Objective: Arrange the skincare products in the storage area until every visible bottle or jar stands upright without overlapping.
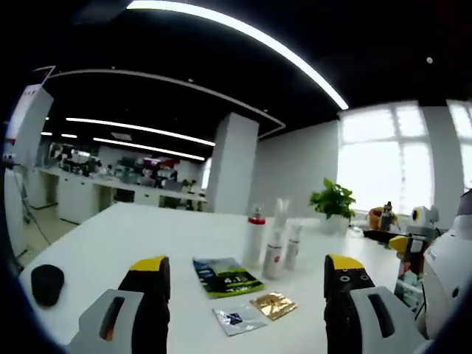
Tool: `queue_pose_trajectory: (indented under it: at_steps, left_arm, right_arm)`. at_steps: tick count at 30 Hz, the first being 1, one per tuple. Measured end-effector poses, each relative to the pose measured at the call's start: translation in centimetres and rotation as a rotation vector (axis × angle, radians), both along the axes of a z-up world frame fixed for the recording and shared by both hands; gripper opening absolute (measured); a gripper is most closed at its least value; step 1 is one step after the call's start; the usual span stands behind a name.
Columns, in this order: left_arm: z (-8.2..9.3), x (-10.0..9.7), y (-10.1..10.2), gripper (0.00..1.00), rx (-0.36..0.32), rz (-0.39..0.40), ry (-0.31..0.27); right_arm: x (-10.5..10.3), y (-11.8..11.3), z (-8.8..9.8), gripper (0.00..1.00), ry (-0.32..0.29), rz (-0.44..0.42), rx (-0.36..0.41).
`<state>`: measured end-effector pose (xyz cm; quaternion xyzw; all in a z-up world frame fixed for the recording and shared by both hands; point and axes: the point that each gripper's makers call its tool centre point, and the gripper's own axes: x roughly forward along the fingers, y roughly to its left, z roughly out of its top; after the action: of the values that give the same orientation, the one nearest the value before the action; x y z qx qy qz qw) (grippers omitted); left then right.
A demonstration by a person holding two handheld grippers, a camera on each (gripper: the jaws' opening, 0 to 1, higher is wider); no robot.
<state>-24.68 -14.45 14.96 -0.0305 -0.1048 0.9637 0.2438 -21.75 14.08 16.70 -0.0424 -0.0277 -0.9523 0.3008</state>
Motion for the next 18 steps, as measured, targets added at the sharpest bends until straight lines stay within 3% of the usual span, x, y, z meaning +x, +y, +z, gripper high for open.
queue_pose_trajectory:
  at_steps: [2,6,9,12,18]
  left_arm:
    - [-0.4,0.0,-0.3,0.98,-0.013,0.010,-0.014]
    - [-1.7,0.6,-0.9,1.00,-0.065,0.020,-0.033]
    - [-2.5,1.1,-1.4,1.00,-0.076,0.028,-0.058]
    - [-3.0,1.5,-2.1,1.00,-0.075,0.048,-0.064]
    - [-3.3,2.5,-3.5,1.00,-0.041,0.072,-0.052]
  right_arm:
    - [0.2,0.4,0.1,1.00,0.004,0.002,-0.017]
    - [0.3,3.3,0.9,1.00,0.087,-0.105,-0.013]
    - [0.1,4.5,0.2,1.00,0.066,-0.165,0.004]
    - [0.0,5.5,-1.6,1.00,0.008,-0.227,0.090]
    - [0.4,5.3,-3.3,1.00,-0.010,-0.253,0.101]
